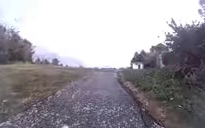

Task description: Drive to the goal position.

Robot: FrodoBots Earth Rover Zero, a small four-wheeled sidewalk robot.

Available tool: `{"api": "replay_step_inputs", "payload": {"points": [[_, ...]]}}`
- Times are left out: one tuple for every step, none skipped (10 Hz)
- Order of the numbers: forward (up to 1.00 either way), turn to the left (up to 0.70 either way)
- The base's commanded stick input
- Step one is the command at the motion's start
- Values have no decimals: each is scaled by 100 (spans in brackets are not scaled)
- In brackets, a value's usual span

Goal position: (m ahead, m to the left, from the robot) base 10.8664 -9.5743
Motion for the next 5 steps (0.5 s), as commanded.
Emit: {"api": "replay_step_inputs", "payload": {"points": [[60, -15], [60, -15], [60, -15], [60, -15], [60, -12]]}}
